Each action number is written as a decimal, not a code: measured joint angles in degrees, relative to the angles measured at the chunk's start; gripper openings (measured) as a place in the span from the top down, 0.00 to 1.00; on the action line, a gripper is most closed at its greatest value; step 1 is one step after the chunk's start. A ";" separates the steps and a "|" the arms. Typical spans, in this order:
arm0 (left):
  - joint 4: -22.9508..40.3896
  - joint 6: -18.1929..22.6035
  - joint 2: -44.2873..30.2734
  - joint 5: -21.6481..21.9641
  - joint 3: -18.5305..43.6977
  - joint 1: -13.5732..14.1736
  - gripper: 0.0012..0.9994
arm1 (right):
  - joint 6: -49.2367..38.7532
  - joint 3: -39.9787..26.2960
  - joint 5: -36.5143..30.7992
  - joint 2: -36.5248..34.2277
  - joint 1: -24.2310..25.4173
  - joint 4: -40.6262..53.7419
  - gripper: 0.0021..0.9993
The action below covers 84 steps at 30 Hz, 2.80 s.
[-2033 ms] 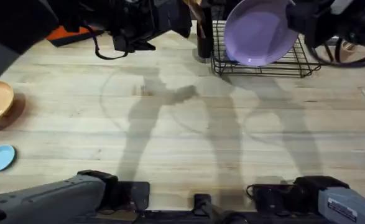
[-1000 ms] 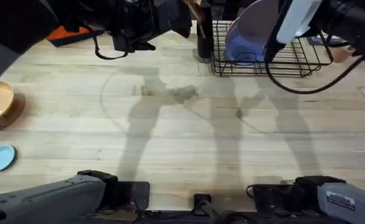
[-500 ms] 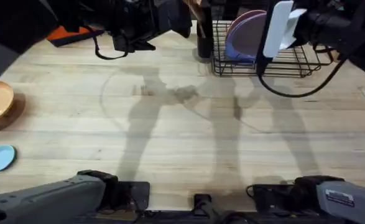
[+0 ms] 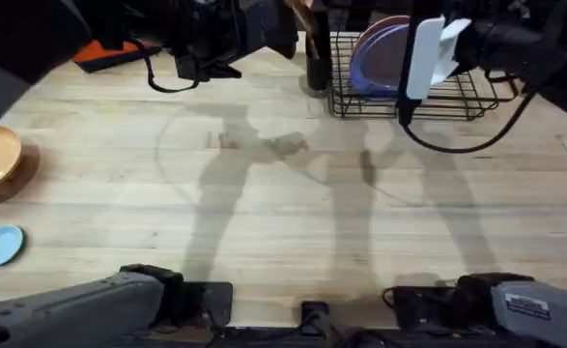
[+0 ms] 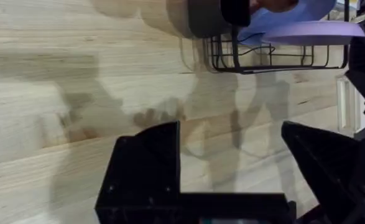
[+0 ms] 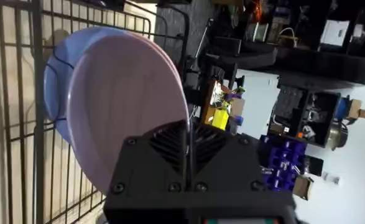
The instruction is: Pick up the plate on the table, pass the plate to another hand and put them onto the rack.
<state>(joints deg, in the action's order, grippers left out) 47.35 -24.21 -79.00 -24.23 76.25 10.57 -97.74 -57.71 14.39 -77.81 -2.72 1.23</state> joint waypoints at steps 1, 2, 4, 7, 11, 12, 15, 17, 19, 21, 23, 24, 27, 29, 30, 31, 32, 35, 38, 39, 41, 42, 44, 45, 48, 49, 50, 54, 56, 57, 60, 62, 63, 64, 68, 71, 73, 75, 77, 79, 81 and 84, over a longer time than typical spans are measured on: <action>0.00 0.00 0.00 0.00 0.00 0.00 0.01 | -0.26 0.00 0.00 -0.33 0.00 -0.04 0.97; 0.00 0.00 0.00 0.00 0.00 0.00 0.01 | -0.51 0.00 0.00 -0.70 0.00 -0.04 0.97; 0.00 0.00 0.00 0.00 0.00 0.00 0.01 | -0.91 0.00 0.00 -1.42 0.00 -0.04 0.97; 0.00 0.00 0.00 0.00 0.00 0.00 0.01 | -1.30 0.00 0.00 -2.32 0.00 -0.04 0.97; 0.00 0.00 0.00 0.00 0.00 0.00 0.01 | -1.58 0.00 0.00 -3.25 0.00 -0.33 0.97; 0.00 0.00 0.00 0.00 0.00 0.00 0.01 | -1.73 0.00 0.00 -3.41 0.00 -0.36 0.97; 0.00 0.00 0.00 0.00 0.00 0.00 0.01 | -1.93 0.00 0.00 -3.79 0.00 -0.37 0.97; 0.00 0.00 0.00 0.00 0.00 0.00 0.01 | -2.00 0.00 0.02 -5.67 0.00 1.34 0.97; 0.00 0.00 0.00 0.00 0.00 0.00 0.01 | -2.25 -0.20 0.28 -6.55 -0.11 1.59 0.97; 0.00 0.00 0.00 0.00 0.00 0.00 0.01 | -2.42 -0.73 0.26 -6.98 -0.13 1.90 0.97; 0.00 0.00 -0.02 0.00 0.00 0.00 0.01 | -2.62 -0.98 0.29 -7.16 -0.11 2.12 0.97; 0.00 0.00 -0.02 0.00 0.00 0.00 0.01 | -2.62 -1.09 0.28 -7.20 -0.13 2.21 0.97; 0.00 0.00 -0.02 0.00 0.00 0.00 0.01 | -2.62 -1.22 0.28 -7.34 -0.11 2.23 0.97; 0.00 0.00 0.00 0.00 0.00 0.00 0.01 | -2.65 -1.27 0.22 -7.36 -0.11 2.97 0.76; 0.00 0.01 0.00 0.00 0.00 0.00 0.01 | -2.66 -1.27 0.20 -7.59 -0.11 3.50 0.61; 0.00 0.00 -0.01 0.00 0.00 0.00 0.01 | -2.65 -1.27 0.20 -8.41 -0.11 3.67 0.18; 0.00 0.00 0.00 0.00 0.00 0.00 0.01 | -2.83 -1.27 0.17 -8.51 -0.11 3.76 0.05; 0.00 0.00 0.00 0.00 0.00 0.00 0.01 | -2.86 -1.27 0.20 -8.53 -0.11 3.85 0.00; 0.00 0.00 0.00 0.00 0.00 0.00 0.01 | -2.86 -1.27 0.20 -8.53 -0.11 3.87 0.00; 0.00 0.00 0.00 0.00 0.00 0.00 0.01 | -2.86 -1.27 0.20 -8.53 -0.11 3.85 0.00; 0.00 0.00 -0.01 0.00 0.00 0.00 0.01 | -2.86 -1.27 0.19 -8.53 -0.11 3.88 0.00; 0.00 0.00 0.00 0.00 0.00 0.00 0.01 | -2.86 -1.27 0.20 -8.53 -0.11 3.87 0.00; 0.00 0.00 0.00 0.00 0.00 0.00 0.01 | -2.86 -1.27 0.20 -8.52 -0.11 4.00 0.00; 0.00 0.00 0.00 0.00 0.00 0.00 0.01 | -2.86 -1.27 0.18 -8.53 -0.11 4.11 0.00; 0.00 0.00 0.00 0.00 0.00 0.00 0.01 | -2.86 -1.27 0.15 -8.52 -0.13 5.73 0.00; 0.00 0.00 0.00 0.00 0.00 0.00 0.01 | -2.83 -1.27 0.15 -8.53 -0.13 6.60 0.00; 0.00 0.00 0.00 0.00 0.00 0.00 0.01 | -2.65 -1.27 0.10 -8.51 -0.13 6.78 0.00; 0.00 0.02 -0.01 0.00 0.00 0.00 0.01 | 3.80 -1.27 -0.22 -7.83 -0.67 7.70 0.00; 0.00 0.20 0.00 0.00 0.00 0.00 0.01 | 8.88 -1.27 -0.22 -7.10 -1.43 7.99 0.00; 0.00 0.44 0.00 0.00 0.00 0.00 0.01 | 11.66 -1.27 -0.23 -6.51 -1.90 8.02 0.00; 0.00 1.54 -0.01 0.00 0.00 0.00 0.01 | 20.26 -1.27 -0.29 -3.91 -3.15 8.30 0.00; 0.00 2.38 0.00 0.02 0.00 0.00 0.00 | 25.63 -1.27 -1.07 -1.80 -3.91 9.21 0.00; 0.00 2.95 -0.01 0.05 0.00 0.00 0.00 | 28.40 -1.27 -1.60 -0.58 -4.27 10.22 0.00; 0.00 3.47 0.00 0.20 0.00 0.00 0.00 | 30.96 -1.27 -2.27 0.55 -4.60 11.47 0.00; 0.07 6.52 1.32 3.35 0.00 0.00 0.00 | 46.94 -1.27 -7.07 6.44 -6.35 20.15 0.00; 0.07 8.21 4.25 5.16 0.00 0.00 0.00 | 56.49 -1.27 -8.55 9.83 -6.78 23.51 0.00; 0.07 9.17 6.77 6.27 0.00 0.00 0.00 | 63.35 -1.27 -9.13 12.43 -6.82 25.52 0.00; 1.15 10.58 11.13 7.76 0.26 0.00 0.00 | 77.18 -1.27 -9.65 17.86 -6.82 29.98 0.00; 2.53 10.97 12.95 8.66 0.39 0.00 0.00 | 83.44 -1.27 -9.73 20.18 -6.82 32.25 0.00; 4.31 11.22 14.56 9.53 0.39 0.00 0.00 | 89.35 -1.27 -9.75 22.26 -6.82 34.28 0.00; 6.43 11.43 16.23 10.64 0.39 0.00 0.00 | 95.16 -1.27 -9.79 24.22 -6.82 36.10 0.00; 9.05 11.54 18.68 11.85 0.42 0.00 0.00 | 101.97 -1.27 -9.92 26.50 -6.82 38.42 0.00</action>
<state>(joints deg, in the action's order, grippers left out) 56.41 -12.67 -60.32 -12.37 76.66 10.57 4.23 -58.98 4.47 -51.32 -9.54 39.65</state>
